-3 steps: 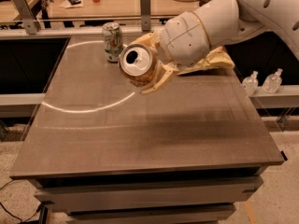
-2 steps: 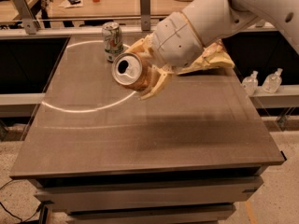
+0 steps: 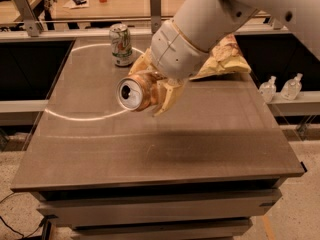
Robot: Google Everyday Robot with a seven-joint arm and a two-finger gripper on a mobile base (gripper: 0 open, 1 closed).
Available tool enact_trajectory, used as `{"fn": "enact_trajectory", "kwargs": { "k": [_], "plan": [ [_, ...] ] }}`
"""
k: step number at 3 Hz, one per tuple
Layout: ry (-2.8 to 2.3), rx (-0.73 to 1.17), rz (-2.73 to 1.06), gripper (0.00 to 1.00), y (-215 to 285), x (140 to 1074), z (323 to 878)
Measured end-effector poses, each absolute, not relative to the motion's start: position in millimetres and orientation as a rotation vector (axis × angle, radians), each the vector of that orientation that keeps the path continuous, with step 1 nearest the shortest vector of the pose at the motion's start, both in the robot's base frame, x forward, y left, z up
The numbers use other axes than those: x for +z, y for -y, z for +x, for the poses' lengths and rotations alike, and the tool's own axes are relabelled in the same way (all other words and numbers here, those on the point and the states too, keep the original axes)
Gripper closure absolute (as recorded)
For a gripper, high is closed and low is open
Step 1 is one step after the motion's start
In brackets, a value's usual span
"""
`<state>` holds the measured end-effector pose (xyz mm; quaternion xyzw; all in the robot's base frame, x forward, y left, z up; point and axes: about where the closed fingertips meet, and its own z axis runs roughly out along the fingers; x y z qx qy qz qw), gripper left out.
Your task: Knock orange can over
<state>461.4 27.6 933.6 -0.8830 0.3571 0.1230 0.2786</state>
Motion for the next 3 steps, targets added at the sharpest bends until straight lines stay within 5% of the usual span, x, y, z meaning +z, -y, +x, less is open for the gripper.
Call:
{"fn": "enact_trajectory", "kwargs": {
  "k": [3],
  "plan": [
    [-0.655, 0.214, -2.648, 1.0, -34, 897, 454]
  ]
}}
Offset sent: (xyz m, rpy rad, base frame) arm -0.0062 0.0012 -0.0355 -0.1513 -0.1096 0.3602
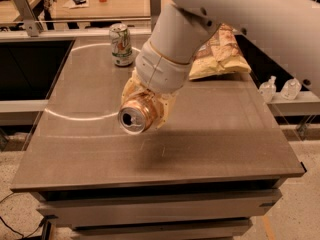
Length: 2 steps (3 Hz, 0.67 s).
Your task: Knock orange can over
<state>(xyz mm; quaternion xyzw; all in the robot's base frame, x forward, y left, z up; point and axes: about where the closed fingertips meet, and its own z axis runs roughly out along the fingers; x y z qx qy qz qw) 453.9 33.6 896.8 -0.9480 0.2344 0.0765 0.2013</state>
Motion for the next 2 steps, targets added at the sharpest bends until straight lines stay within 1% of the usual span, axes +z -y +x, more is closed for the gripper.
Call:
{"fn": "enact_trajectory", "kwargs": {
  "k": [2],
  "plan": [
    [-0.657, 0.169, -2.667, 1.0, -33.1, 890.9, 452.7]
  ]
}}
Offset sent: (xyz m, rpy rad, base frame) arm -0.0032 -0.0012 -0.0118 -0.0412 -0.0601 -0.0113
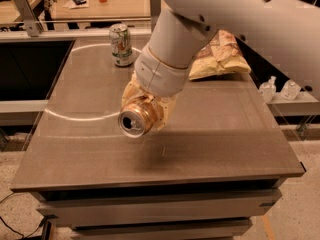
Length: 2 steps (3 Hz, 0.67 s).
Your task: Knock orange can over
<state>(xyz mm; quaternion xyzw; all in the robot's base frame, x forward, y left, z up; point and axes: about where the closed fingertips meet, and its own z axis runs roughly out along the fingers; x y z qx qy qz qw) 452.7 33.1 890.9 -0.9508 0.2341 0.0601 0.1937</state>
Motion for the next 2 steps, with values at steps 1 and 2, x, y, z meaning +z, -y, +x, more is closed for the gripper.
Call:
{"fn": "enact_trajectory", "kwargs": {
  "k": [1, 2],
  "plan": [
    [-0.65, 0.07, -2.72, 1.0, -32, 880, 453],
    [-0.62, 0.001, -2.786, 1.0, -30, 866, 455]
  ]
}}
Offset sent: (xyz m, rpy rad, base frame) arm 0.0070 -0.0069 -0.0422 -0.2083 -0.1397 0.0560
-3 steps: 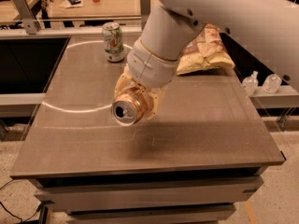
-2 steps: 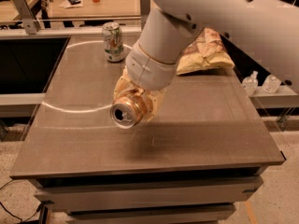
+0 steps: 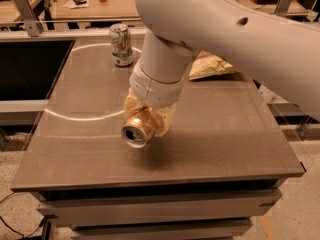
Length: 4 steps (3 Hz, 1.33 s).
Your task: Knock orange can over
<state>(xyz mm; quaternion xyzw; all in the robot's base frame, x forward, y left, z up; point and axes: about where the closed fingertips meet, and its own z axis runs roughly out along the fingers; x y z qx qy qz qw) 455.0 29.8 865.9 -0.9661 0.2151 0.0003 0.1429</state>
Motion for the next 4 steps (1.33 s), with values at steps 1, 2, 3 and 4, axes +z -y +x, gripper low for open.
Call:
{"fn": "enact_trajectory", "kwargs": {
  "k": [1, 2, 3, 4],
  "plan": [
    [-0.59, -0.033, -2.819, 1.0, -27, 853, 458],
    [-0.575, -0.058, -2.868, 1.0, -27, 843, 461],
    [-0.573, -0.056, -2.924, 1.0, -29, 833, 463],
    [-0.572, -0.06, -2.921, 0.82, -29, 834, 463]
  ]
}}
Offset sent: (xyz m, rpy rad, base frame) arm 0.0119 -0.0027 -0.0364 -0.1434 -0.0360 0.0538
